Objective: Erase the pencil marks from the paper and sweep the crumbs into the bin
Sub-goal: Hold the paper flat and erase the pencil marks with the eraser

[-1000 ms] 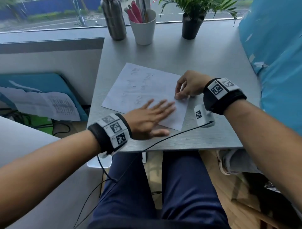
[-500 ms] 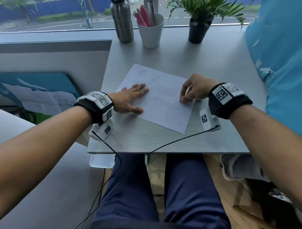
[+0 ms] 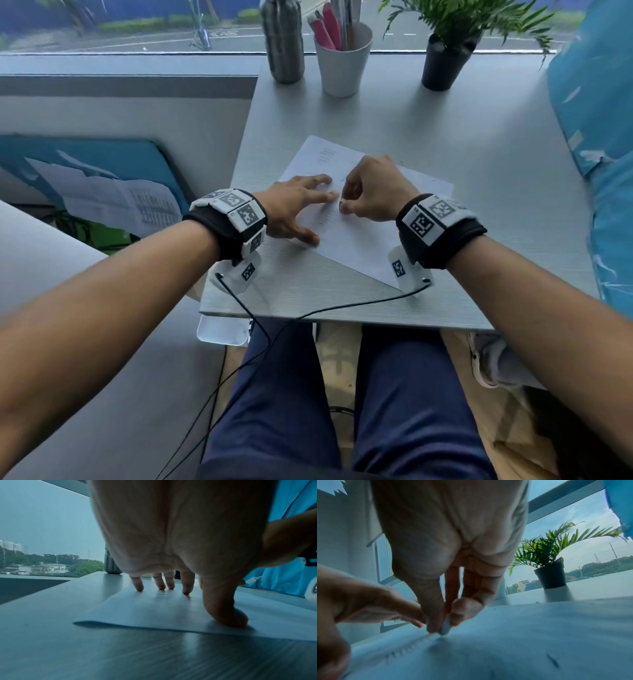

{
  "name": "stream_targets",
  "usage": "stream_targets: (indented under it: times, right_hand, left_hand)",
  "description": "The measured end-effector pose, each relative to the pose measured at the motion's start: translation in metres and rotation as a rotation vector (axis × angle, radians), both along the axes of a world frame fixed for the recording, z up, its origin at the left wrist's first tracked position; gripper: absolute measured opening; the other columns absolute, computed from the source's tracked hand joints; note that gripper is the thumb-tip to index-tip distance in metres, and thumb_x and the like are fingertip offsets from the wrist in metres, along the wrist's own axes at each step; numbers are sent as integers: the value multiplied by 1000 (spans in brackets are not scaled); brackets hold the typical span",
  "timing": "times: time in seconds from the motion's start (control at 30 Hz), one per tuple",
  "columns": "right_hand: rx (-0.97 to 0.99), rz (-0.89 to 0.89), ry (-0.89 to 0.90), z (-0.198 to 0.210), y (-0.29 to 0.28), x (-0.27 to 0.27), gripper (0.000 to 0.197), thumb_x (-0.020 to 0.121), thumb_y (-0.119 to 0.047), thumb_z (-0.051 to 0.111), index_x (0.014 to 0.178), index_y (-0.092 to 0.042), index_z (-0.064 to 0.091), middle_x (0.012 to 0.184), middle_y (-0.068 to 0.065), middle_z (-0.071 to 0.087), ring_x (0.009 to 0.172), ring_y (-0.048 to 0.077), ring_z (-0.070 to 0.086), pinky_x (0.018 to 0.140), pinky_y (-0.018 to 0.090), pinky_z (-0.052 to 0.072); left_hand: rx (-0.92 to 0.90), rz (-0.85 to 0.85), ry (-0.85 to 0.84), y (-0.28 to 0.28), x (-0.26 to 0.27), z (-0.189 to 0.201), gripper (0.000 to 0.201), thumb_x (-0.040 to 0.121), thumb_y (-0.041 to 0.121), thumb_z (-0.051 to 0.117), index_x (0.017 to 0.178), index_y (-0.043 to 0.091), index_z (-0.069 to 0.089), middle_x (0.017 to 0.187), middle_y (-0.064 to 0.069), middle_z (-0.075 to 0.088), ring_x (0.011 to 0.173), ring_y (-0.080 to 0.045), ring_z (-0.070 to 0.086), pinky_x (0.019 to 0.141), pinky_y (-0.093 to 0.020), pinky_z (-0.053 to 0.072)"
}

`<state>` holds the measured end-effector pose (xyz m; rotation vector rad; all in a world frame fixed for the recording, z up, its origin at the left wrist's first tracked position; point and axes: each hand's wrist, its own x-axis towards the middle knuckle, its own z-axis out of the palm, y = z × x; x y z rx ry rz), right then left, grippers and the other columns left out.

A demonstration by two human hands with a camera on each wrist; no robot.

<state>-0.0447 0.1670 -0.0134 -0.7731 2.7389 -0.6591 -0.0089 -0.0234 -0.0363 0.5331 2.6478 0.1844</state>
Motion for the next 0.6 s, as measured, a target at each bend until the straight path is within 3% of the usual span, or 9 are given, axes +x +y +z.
stream_targets:
  times: [0.1,0.17,0.23,0.3,0.4,0.47,0.53,0.6]
  right_hand:
    - [-35,-87,30,-8,-2,-1,9,72,-20,76,77,-13,78,72,2,70,73,16,63,72,28,55]
    - [-33,-37,12,-9,-5,10,7,72,-18,76,76,-13,78,68,-4,62,72,14,59,72,27,54]
    - [-5,86,-45,-6,-7,22,6,70,-17,78,75,-13,78,61,-8,59,59,4,54,67,17,49]
    - [17,87,-69,-4,-4,10,6,69,-20,79,74,-16,79,62,-5,67,52,0,52,58,7,38]
    - [-23,-90,-50,-2,1,-11,6,68,-22,78,71,-17,78,61,-3,67,51,1,52,53,10,36]
    - [-4,-37,-58,-3,-7,1,6,68,-19,78,63,-19,74,56,-6,63,49,-1,50,51,8,35]
    - [18,77,-105,-2,-10,18,2,68,-17,78,67,-16,76,57,-7,64,51,-2,52,54,7,37]
    - [23,11,-103,-2,-4,7,7,68,-21,79,73,-15,79,58,-6,66,51,0,55,57,10,42]
  left_hand:
    - [-16,21,-19,-2,-2,0,100,75,58,72,153,40,14,163,3,-8,149,-19,-2,121,-43,9]
    - [-30,14,-32,-3,-5,0,99,74,60,72,153,39,15,162,1,-11,149,-19,-6,121,-39,5]
    - [-32,-1,-37,-4,-7,-1,99,74,62,71,152,41,16,162,0,-13,150,-20,-7,121,-38,4]
    - [-42,-5,-40,-5,-7,0,101,73,63,71,152,42,11,162,0,-14,149,-20,-8,121,-37,3]
    - [-60,-8,-38,-3,-6,0,104,75,62,70,154,41,6,162,0,-14,149,-20,-8,119,-38,1]
    - [-71,-14,-28,-2,-6,0,102,75,63,70,153,39,9,162,-1,-14,149,-21,-8,121,-39,3]
    - [-79,-24,-28,-3,-7,0,101,74,64,69,153,39,12,162,-2,-14,149,-21,-8,122,-40,4]
    - [-77,-29,-39,-3,-6,0,102,75,63,69,153,40,8,162,-2,-15,149,-21,-9,121,-38,2]
